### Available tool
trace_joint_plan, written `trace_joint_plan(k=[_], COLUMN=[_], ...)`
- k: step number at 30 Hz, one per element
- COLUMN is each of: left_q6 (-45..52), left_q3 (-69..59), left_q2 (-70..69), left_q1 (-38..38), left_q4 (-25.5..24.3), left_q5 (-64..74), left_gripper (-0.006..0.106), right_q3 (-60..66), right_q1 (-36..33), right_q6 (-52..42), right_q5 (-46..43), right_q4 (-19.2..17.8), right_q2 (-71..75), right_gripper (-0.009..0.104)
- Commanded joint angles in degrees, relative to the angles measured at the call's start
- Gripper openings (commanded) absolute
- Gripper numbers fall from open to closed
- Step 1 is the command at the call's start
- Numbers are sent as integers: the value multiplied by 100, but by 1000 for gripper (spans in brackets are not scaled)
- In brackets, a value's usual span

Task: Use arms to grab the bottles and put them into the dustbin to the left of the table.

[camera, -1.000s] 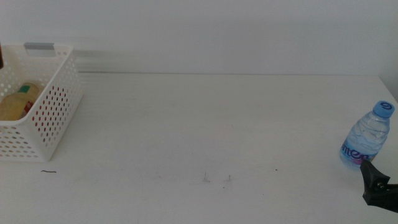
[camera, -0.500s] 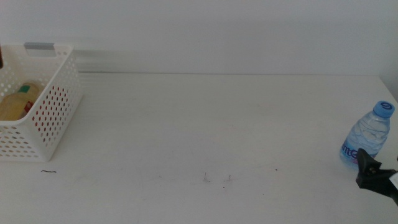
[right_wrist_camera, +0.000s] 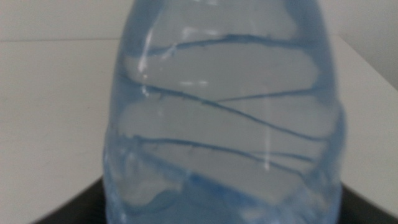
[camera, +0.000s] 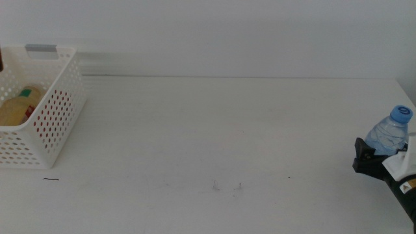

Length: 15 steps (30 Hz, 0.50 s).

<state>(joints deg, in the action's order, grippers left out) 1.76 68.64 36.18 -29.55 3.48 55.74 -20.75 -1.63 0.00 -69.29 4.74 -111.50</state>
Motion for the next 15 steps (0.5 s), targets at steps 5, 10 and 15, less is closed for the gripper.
trace_joint_plan(k=[5,10,15], left_q6=[-29,-29,-30], left_q3=[-1,-1,-1], left_q2=[-10,-10,-10], left_q1=[-16,-16,-16], left_q4=[-11,-11,-47], left_q5=[-73,-73,-87], left_gripper=[94,94,94], right_q3=[-170,-519,-1966], right_q1=[-5,-696,-1726], right_q6=[-97,68,237], right_q5=[-67,-67,1510], right_q4=[-356,-545,-603], right_q2=[-77,333,199], right_gripper=[-1,-2,-2])
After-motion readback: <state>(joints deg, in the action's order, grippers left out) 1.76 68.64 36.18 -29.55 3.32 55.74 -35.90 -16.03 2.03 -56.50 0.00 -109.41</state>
